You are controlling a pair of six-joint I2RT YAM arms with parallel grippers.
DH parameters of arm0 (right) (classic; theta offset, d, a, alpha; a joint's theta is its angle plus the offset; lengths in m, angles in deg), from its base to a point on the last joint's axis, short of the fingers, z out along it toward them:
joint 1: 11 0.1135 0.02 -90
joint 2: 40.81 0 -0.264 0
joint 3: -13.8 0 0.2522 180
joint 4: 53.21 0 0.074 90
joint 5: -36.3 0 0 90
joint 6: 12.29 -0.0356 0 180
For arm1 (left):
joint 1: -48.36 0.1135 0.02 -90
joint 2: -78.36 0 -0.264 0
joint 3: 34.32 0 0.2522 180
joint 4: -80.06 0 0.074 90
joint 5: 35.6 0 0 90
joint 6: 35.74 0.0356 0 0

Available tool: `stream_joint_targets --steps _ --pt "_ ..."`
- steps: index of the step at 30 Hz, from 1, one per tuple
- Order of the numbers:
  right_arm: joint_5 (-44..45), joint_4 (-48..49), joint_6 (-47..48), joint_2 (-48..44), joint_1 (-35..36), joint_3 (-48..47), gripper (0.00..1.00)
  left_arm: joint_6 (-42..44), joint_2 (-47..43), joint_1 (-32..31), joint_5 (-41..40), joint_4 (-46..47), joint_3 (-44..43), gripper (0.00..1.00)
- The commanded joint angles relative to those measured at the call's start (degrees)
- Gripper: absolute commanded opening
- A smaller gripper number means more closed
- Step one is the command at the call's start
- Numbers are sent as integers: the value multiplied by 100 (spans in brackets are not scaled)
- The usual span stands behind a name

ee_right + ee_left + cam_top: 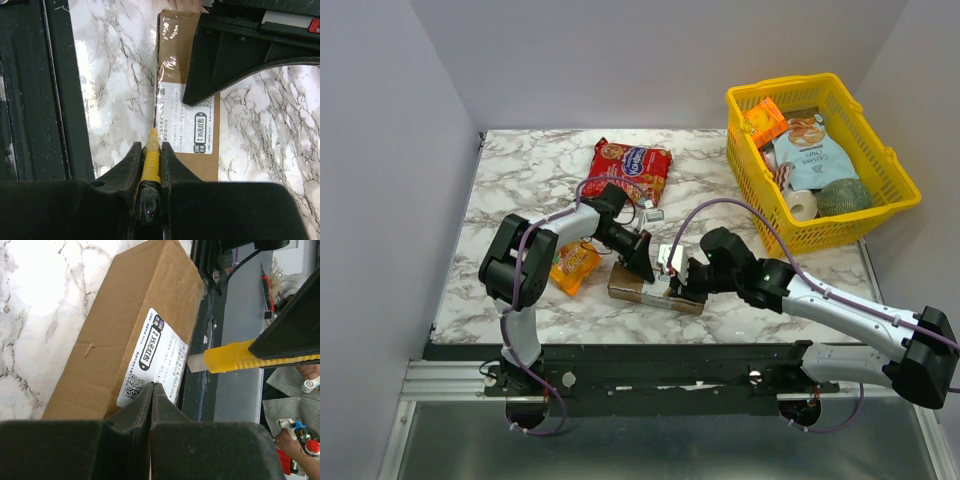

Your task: Unpack the express box

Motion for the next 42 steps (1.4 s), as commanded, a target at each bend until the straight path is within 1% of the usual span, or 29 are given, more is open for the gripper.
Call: stream_joint_targets --steps 1,31,42 --pt "88 204 -110 -21 38 -72 0 257 423 -71 -802 164 94 8" --pt "53 2 -92 -83 38 -256 1 249 617 -71 -714 85 -20 8" --pt "150 20 -74 -74 38 -81 0 248 661 -71 -705 76 -38 8"
